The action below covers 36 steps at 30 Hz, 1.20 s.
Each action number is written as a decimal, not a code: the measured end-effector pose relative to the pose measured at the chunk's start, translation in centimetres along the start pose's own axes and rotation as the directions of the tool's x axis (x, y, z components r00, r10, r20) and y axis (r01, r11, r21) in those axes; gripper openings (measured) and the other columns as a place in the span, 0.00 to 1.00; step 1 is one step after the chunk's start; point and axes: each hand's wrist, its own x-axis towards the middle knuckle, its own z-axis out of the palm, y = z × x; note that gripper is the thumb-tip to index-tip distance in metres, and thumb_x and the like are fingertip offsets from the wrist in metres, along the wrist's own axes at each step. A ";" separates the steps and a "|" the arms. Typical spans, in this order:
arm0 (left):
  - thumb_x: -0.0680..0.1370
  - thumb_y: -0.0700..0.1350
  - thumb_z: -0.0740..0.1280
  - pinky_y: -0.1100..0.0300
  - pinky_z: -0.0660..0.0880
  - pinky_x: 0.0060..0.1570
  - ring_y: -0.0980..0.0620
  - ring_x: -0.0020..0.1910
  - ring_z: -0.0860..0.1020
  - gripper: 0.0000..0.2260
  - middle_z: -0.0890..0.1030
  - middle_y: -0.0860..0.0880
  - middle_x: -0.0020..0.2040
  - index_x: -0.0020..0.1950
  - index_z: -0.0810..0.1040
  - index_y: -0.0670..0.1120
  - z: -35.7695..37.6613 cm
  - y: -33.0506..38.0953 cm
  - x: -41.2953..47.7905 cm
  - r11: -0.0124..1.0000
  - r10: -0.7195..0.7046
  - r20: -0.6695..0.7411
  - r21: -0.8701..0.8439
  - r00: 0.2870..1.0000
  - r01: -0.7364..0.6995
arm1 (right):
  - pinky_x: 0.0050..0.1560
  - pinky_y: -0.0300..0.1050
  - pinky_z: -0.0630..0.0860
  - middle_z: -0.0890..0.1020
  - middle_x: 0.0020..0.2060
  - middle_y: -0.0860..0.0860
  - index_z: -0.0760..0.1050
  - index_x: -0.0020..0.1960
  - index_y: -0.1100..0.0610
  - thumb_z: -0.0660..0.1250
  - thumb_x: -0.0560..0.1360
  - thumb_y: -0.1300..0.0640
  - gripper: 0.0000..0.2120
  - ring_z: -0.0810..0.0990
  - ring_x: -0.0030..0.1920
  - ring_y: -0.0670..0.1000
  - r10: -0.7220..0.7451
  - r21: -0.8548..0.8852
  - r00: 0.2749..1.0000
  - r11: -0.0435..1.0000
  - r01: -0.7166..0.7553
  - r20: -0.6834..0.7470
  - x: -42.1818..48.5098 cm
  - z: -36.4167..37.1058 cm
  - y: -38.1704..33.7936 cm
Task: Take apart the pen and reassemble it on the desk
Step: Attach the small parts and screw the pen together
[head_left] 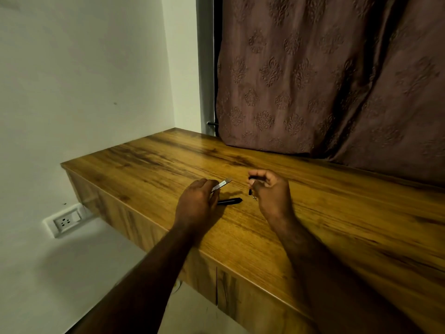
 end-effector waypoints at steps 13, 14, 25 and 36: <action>0.77 0.43 0.66 0.54 0.75 0.43 0.46 0.46 0.79 0.11 0.82 0.45 0.48 0.59 0.79 0.44 -0.1 0.3 -0.1 0.997 0.070 -0.008 0.012 0.997 -0.070 | 0.34 0.32 0.76 0.82 0.45 0.59 0.74 0.56 0.62 0.65 0.74 0.71 0.12 0.82 0.39 0.50 -0.002 0.194 1.000 0.981 0.000 0.010 -1.1 1.4 -0.3; 0.77 0.43 0.66 0.54 0.76 0.43 0.45 0.46 0.79 0.11 0.82 0.45 0.48 0.59 0.79 0.44 -0.2 0.3 0.0 0.997 0.074 -0.006 0.008 0.997 -0.074 | 0.33 0.32 0.76 0.82 0.45 0.59 0.73 0.56 0.62 0.65 0.74 0.71 0.12 0.81 0.38 0.50 0.006 0.203 1.000 0.979 -0.007 0.008 -1.1 1.4 -0.3; 0.77 0.40 0.67 0.50 0.76 0.45 0.43 0.47 0.78 0.11 0.82 0.42 0.49 0.59 0.80 0.41 -0.7 0.7 0.2 0.993 0.116 0.025 0.032 0.993 -0.117 | 0.31 0.34 0.76 0.82 0.43 0.59 0.75 0.49 0.58 0.67 0.73 0.70 0.10 0.81 0.34 0.48 0.036 0.190 0.998 0.981 -0.044 0.044 -1.0 1.4 0.0; 0.75 0.45 0.63 0.50 0.77 0.43 0.44 0.47 0.77 0.15 0.82 0.43 0.50 0.59 0.80 0.42 -0.7 0.1 0.3 0.986 0.129 0.056 0.102 0.990 -0.134 | 0.28 0.36 0.73 0.84 0.39 0.57 0.70 0.46 0.54 0.71 0.70 0.69 0.14 0.79 0.31 0.47 0.033 -0.004 0.997 0.999 -0.033 0.070 -0.8 1.3 0.0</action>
